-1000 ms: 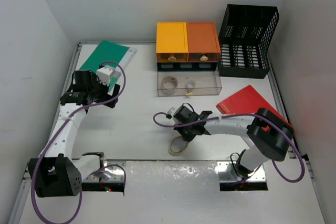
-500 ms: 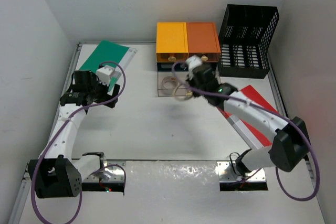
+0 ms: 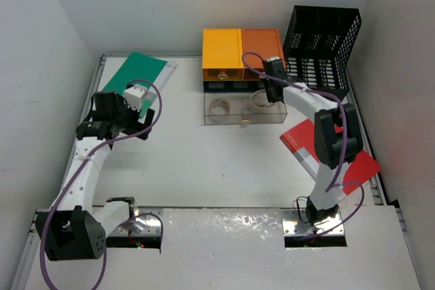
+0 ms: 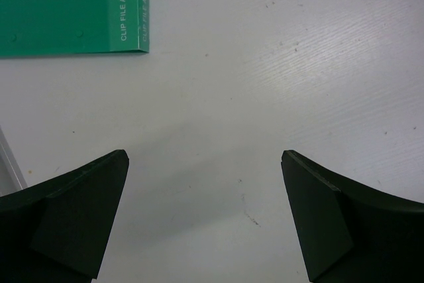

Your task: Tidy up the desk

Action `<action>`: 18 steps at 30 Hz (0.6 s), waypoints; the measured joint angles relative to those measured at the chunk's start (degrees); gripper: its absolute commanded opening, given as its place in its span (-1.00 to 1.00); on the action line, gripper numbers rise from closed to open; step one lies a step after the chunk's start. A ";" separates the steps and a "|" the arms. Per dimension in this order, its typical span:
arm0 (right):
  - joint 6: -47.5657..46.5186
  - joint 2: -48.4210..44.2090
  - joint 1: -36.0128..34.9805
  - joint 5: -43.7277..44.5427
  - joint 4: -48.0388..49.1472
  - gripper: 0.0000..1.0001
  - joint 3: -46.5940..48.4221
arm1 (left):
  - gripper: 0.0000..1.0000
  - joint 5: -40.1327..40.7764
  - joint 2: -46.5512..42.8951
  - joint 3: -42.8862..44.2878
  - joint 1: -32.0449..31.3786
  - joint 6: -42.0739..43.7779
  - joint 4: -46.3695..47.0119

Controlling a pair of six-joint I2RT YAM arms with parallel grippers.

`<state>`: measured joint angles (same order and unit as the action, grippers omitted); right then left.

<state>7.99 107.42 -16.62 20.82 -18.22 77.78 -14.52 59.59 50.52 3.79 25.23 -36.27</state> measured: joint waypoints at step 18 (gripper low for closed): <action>5.35 11.26 2.12 3.82 -1.70 -1.00 3.76 | 0.99 0.37 0.02 -0.79 0.00 0.04 0.02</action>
<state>13.34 118.67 -14.50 24.64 -19.92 81.54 -14.15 59.61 49.74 3.79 25.28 -36.25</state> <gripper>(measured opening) 0.023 0.996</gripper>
